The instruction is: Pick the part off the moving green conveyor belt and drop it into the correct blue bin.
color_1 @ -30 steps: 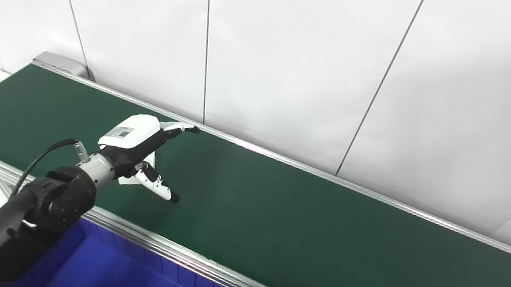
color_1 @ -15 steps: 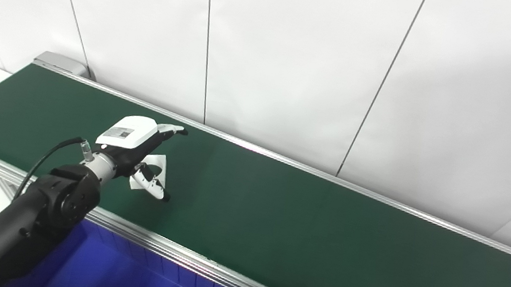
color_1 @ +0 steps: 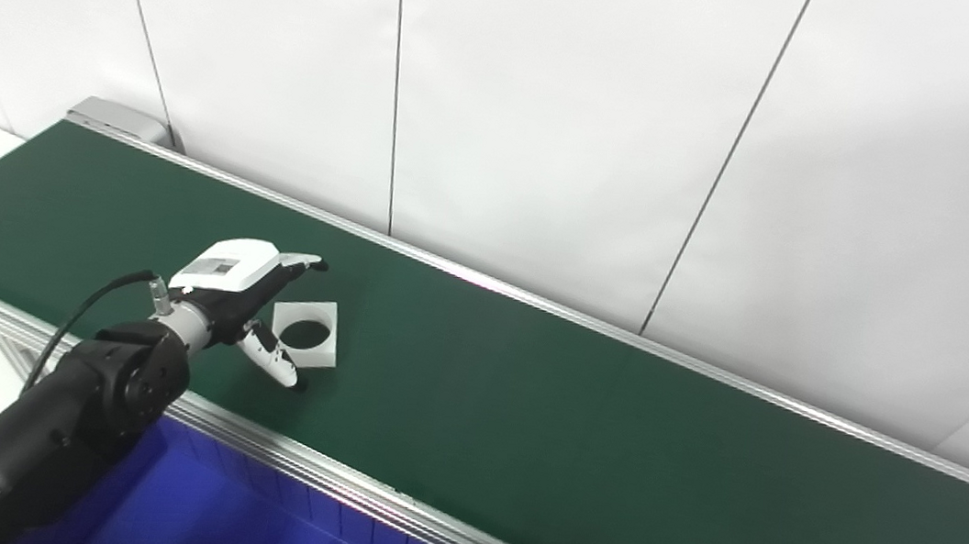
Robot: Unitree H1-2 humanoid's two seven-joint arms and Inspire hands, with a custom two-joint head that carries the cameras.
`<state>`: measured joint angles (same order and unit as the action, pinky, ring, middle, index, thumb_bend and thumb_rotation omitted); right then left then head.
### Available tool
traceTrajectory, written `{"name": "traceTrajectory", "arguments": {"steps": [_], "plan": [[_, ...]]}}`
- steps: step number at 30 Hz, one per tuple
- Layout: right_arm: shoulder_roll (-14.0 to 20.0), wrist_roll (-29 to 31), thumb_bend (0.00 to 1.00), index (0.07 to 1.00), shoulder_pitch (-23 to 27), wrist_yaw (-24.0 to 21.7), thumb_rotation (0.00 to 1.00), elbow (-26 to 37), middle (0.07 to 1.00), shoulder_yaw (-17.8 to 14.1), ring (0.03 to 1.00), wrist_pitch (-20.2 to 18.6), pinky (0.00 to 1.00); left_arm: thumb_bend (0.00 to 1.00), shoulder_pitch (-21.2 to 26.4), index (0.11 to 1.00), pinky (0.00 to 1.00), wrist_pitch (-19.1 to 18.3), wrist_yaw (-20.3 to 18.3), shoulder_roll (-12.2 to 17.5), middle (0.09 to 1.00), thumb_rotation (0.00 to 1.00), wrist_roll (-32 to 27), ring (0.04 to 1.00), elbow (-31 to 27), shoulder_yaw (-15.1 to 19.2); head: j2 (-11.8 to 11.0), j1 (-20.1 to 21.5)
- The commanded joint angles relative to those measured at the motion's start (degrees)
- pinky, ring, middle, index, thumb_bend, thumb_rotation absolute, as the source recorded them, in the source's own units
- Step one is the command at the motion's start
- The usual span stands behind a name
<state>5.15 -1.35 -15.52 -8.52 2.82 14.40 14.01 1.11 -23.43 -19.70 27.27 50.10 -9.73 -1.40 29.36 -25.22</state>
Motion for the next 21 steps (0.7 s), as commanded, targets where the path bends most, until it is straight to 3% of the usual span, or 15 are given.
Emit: {"name": "traceTrajectory", "arguments": {"steps": [1, 7, 10, 21], "plan": [[-0.06, 0.70, 0.64, 0.905, 0.05, -0.70, 0.50, 2.02, 0.832, -0.19, 0.783, 3.07, 0.71, 0.80, 1.89, 0.895, 0.84, -0.03, 2.92, 0.36, 0.904, 0.21, -0.03, 0.882, 0.55, 0.24, 0.02, 0.08], [-0.18, 0.75, 0.65, 0.903, 0.16, -0.66, 0.51, 1.72, 0.831, -0.17, 0.783, 3.19, 0.71, 0.80, 3.14, 0.885, 0.79, 2.59, 7.07, -0.84, 0.882, 0.23, -0.95, 0.843, 5.55, -1.83, -0.07, 0.43], [-0.36, 0.79, 0.65, 0.902, 0.20, -0.63, 0.50, 1.61, 0.829, -0.04, 0.780, 3.22, 0.71, 0.80, 3.76, 0.885, 0.81, 4.36, 9.42, -1.28, 0.883, 0.30, -1.16, 0.854, 7.33, -3.60, -0.03, 0.83], [-0.71, 0.34, 0.66, 0.904, 0.17, -0.48, 0.52, 1.44, 0.831, 0.31, 0.784, 3.41, 0.71, 0.80, 6.75, 0.890, 0.82, 4.43, 11.71, -3.49, 0.871, 0.36, -0.90, 0.854, 10.03, -8.67, -0.20, 1.49]]}}
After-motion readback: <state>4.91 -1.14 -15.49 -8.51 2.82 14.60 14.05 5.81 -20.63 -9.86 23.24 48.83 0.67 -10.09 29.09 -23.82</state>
